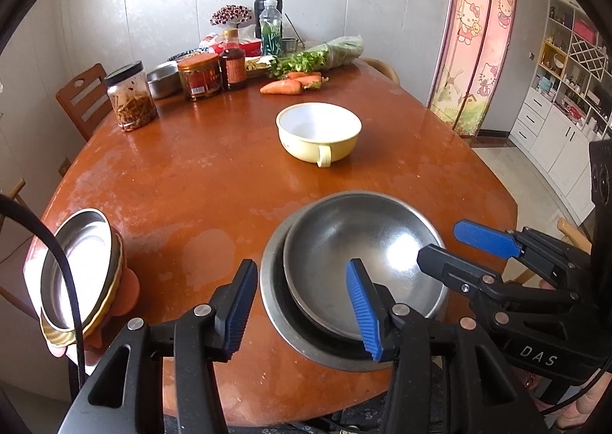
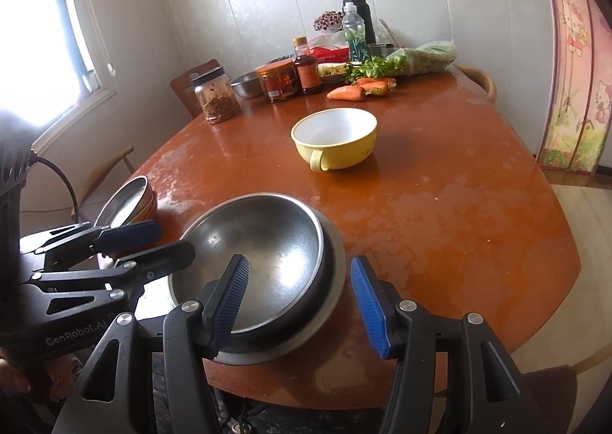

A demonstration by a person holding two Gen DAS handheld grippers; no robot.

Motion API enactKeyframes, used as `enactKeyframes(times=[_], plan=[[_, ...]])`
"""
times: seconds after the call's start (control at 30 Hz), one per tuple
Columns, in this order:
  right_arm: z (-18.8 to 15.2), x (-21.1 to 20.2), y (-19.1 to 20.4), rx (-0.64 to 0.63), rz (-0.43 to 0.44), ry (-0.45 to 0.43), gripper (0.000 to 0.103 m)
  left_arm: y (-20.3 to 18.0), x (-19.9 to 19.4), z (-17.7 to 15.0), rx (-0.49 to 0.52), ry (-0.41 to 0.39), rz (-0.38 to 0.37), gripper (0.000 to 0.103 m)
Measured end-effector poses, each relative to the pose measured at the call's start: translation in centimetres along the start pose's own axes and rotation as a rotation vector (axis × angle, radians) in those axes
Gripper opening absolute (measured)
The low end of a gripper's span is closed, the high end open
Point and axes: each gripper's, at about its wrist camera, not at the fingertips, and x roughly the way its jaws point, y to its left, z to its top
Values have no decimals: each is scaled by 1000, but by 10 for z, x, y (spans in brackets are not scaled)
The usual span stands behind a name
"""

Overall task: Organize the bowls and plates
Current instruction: 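Set the mixing bowl down inside the basin and open the left tool, then move the left tool over to the yellow handled bowl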

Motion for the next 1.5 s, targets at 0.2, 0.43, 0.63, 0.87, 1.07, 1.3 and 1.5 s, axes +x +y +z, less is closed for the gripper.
enactKeyframes(times=[0.2,0.43,0.63,0.87,1.07,1.3,1.5], plan=[[1,2,-4,12,16,-7,58,7,2,7,-22,-15,-8,50],[7,7,-9,5,9,-7,59,9,8,20,-22,-31,-22,52],[21,15,-17,-5,-5,-4,59,12,19,41,-21,-35,-19,53],[47,30,-24,-8,-8,-9,59,17,42,66,-16,-9,-33,53],[72,46,-33,-2,-10,-2,59,21,61,85,-24,14,-28,56],[95,64,-44,26,0,14,59,22,79,105,-32,49,-18,56],[111,72,-54,44,-10,20,59,24,90,120,-33,72,-11,56]])
